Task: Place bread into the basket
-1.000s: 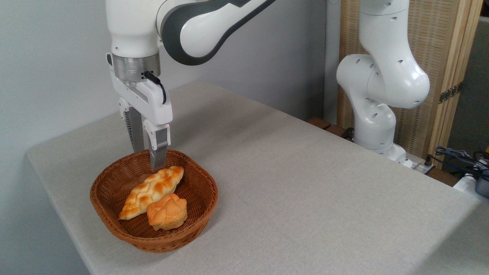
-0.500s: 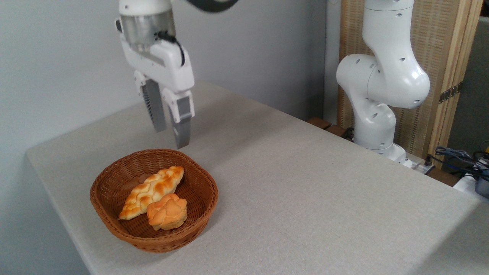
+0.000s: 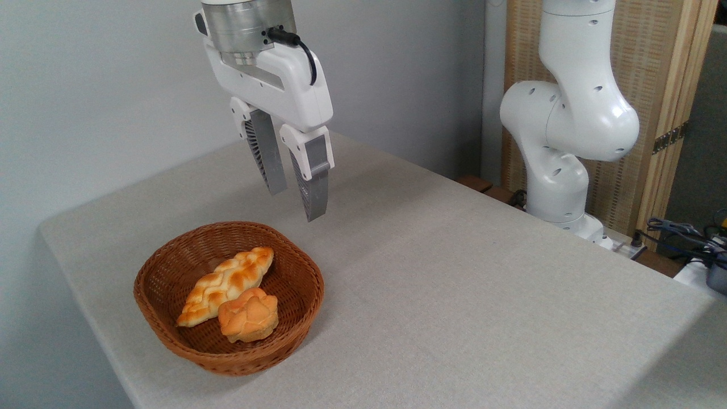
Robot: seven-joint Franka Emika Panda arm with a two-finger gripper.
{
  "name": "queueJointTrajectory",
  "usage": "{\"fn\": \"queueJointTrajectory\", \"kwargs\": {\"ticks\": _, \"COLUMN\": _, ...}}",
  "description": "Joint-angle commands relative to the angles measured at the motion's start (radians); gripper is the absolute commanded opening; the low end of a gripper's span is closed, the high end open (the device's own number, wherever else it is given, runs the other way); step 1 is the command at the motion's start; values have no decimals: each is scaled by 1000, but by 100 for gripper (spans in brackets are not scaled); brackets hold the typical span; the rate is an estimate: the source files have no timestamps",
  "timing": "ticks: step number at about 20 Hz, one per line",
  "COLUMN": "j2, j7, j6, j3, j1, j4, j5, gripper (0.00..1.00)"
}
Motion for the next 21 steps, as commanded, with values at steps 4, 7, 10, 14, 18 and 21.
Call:
{"fn": "queueJointTrajectory", "kwargs": {"ticks": 4, "j2": 13, "j7": 46, "j6": -28, "j3": 13, "j1": -9, "j4": 31, "j5": 8, "gripper": 100}}
{"fn": "queueJointTrajectory", "kwargs": {"ticks": 7, "j2": 13, "j7": 81, "j6": -28, "j3": 14, "j1": -9, "j4": 31, "j5": 7, "gripper": 100}}
{"fn": "queueJointTrajectory", "kwargs": {"ticks": 10, "j2": 13, "j7": 70, "j6": -28, "j3": 19, "j1": -9, "j4": 31, "j5": 7, "gripper": 100}}
{"fn": "queueJointTrajectory", "kwargs": {"ticks": 14, "j2": 13, "j7": 47, "j6": -28, "j3": 20, "j1": -9, "j4": 31, "j5": 5, "gripper": 100}}
{"fn": "queueJointTrajectory", "kwargs": {"ticks": 18, "j2": 13, "j7": 26, "j6": -28, "j3": 20, "j1": -7, "j4": 31, "j5": 4, "gripper": 100}}
{"fn": "queueJointTrajectory", "kwargs": {"ticks": 21, "j2": 13, "j7": -2, "j6": -26, "j3": 20, "j1": -9, "j4": 31, "j5": 4, "gripper": 100}}
